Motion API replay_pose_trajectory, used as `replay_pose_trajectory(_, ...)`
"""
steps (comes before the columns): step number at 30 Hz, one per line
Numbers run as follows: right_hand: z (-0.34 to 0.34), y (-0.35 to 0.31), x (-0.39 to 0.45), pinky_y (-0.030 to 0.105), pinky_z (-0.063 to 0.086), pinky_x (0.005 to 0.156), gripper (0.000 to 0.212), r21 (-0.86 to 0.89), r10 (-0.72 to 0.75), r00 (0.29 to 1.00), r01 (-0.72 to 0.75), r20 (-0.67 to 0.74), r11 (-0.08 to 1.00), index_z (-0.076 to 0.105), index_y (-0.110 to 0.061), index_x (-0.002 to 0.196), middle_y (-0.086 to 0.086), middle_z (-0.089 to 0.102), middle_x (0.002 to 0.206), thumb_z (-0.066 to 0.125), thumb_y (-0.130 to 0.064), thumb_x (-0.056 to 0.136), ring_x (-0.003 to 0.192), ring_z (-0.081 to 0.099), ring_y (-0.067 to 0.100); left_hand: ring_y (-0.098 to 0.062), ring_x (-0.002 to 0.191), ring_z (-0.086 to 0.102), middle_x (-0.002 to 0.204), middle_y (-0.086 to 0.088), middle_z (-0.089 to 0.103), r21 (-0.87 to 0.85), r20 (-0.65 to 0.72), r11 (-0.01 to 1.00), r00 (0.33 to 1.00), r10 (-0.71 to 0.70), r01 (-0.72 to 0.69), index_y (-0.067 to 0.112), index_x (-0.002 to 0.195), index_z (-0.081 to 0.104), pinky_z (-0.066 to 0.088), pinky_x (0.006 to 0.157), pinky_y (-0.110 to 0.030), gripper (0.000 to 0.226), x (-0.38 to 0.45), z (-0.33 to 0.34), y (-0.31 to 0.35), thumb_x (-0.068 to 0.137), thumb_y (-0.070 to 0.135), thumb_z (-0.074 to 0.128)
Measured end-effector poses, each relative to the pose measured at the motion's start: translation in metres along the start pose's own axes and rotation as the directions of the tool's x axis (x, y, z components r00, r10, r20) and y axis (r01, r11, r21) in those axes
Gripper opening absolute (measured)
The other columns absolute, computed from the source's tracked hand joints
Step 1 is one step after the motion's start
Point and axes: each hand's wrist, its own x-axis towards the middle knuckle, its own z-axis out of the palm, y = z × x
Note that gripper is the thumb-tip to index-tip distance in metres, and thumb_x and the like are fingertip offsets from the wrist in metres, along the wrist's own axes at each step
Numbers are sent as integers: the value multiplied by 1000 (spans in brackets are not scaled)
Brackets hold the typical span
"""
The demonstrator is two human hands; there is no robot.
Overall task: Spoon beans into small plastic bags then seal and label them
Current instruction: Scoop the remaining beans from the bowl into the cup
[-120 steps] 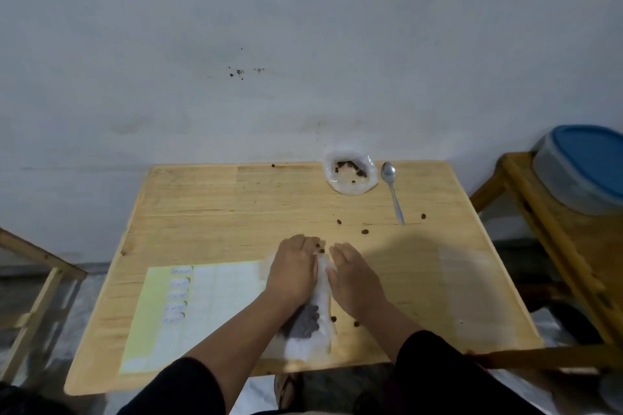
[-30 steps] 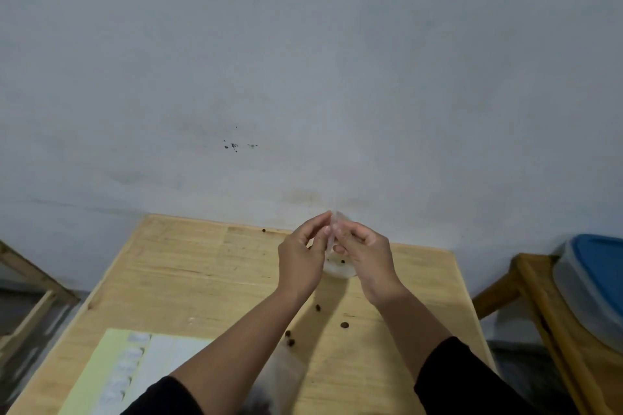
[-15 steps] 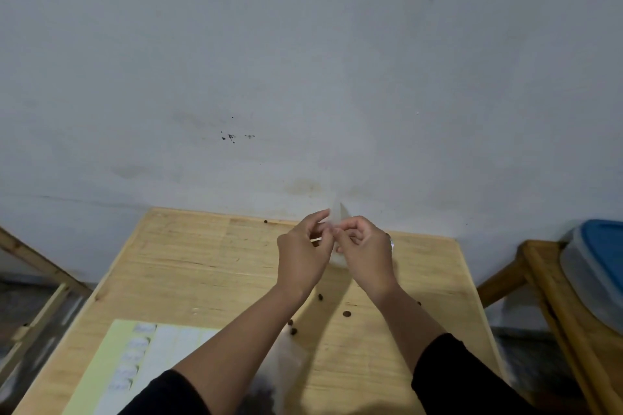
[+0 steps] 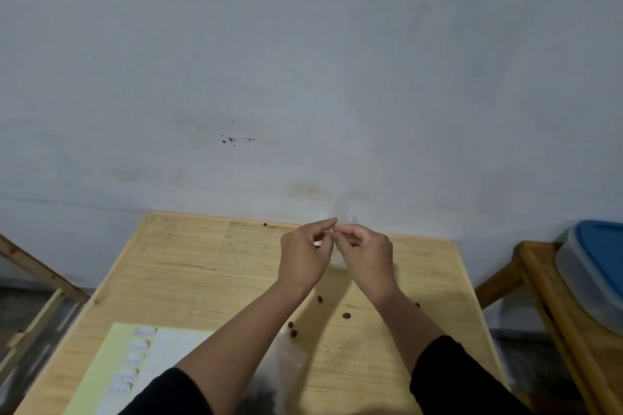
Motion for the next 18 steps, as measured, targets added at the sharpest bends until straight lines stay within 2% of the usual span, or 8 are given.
replay_pose_trajectory(5,-1,1,1,7,48,64,5,30,61,998,-61,-4,998,71,-18,80,-11,68,71,71,-13,80,70,64,2,3,81,62,100,2,72,1,-5,1000,1000,-2,2,16,109,70,40,75,2,25,-3,2,-4,86,9,64)
replay_pose_trajectory(9,0,5,2,5,47,63,8,-18,54,999,-54,4,998,70,-14,89,-8,65,73,67,-8,83,71,62,1,-7,77,64,88,0,72,13,-31,1000,999,-14,14,21,105,71,48,76,-11,27,-4,4,-7,85,6,62)
replay_pose_trajectory(14,5,4,2,0,43,61,14,-108,-5,999,1,-37,994,71,-14,91,-6,64,71,63,-5,84,63,59,-5,-8,73,62,81,1,70,65,-96,998,995,-9,15,19,102,72,41,70,-2,28,-4,6,-6,83,3,59)
replay_pose_trajectory(18,12,6,2,1,40,60,18,-186,-42,998,32,-47,982,72,-16,92,4,66,77,59,-5,84,64,59,6,-6,76,63,81,3,70,52,-111,998,993,-33,39,18,102,72,47,75,-10,29,-6,8,-4,84,3,57)
